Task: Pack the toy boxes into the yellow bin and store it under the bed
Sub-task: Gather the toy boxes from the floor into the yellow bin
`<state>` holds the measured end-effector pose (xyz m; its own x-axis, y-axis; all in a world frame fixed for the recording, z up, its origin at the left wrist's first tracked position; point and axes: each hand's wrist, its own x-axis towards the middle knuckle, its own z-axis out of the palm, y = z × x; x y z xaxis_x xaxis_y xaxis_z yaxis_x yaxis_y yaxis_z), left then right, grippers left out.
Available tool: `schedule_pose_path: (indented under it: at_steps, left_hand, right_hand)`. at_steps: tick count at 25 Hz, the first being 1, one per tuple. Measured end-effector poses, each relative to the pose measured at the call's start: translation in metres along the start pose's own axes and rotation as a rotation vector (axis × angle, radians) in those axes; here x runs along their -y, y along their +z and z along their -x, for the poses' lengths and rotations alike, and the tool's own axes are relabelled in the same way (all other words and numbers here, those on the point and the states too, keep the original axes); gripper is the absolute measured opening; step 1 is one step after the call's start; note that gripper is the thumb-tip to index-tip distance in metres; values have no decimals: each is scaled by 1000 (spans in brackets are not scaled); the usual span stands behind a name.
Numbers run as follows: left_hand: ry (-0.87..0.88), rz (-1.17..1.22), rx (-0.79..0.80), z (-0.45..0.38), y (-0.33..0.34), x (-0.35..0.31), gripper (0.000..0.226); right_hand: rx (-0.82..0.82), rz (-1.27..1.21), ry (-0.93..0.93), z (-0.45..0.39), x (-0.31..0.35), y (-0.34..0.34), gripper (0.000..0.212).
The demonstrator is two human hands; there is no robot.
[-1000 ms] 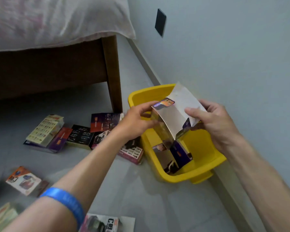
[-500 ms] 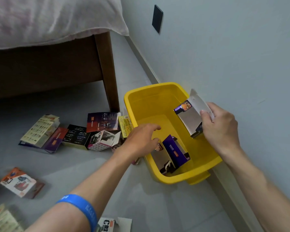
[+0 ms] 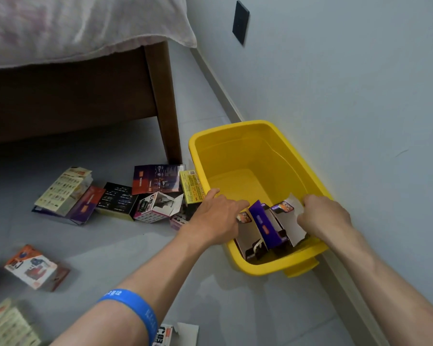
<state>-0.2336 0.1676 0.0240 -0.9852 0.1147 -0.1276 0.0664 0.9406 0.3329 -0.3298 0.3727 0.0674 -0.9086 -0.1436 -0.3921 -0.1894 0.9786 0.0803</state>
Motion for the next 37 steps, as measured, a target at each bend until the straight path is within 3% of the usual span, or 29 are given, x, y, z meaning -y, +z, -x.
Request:
schedule_pose_path:
  at_steps: [2,5,8,11,14,17,22,25,27,28,30,32,34,37]
  left_hand:
    - [-10,92,-66,9,-9,1,47]
    - [-65,182,-349,33,-29,21,39]
    - [-268,140,-371,90,-53,85,25]
    - [-627,93,-231,186,-56,168,27]
    - [-873,101,-30,285,-34,223,40]
    - [-952,151,-36,341,-19,264,32]
    - [-865,197,-75,321,-12,287,38]
    - [-722,235,-155,316,-12,291,33]
    - [-575,258,-238,317,-15,292,46]
    - [-515,275,-243,317,-18,292,63]
    - [-414,210,-227,308,-24,289,91]
    - [-383,285,-361,284,-33,275,90]
    - [-396,541,-505,257,-52,257,88]
    - [-199,636,-474,214,-81,240,89]
  right_hand:
    - [-206,99,-61,5,21,-11,28]
    - [-525,-5,-436,26,90,-21,27]
    - [-376,-178,-849,50,200,-8,20]
    - [-177,-102,-1018,65,301,38,25]
    - [70,-13,-1081,58,356,82,58]
    - [-27,-98,-977,36,404,96,70]
    - [-312,302,-1047,34,458,131,66]
    - [-400,288,-1099,42,468,132,48]
    - [-490,106,-1209,57,459,121,36]
    - [-547,-36,-1258,66,454,114,27]
    - [-484,-394,-1228,82,440,91,18]
    - [-337,-651,-1106,85,419,60,19]
    - [-288,-744,-1002,83,395,26,20]
    - [-339,-931,-894,79,341,-23,21]
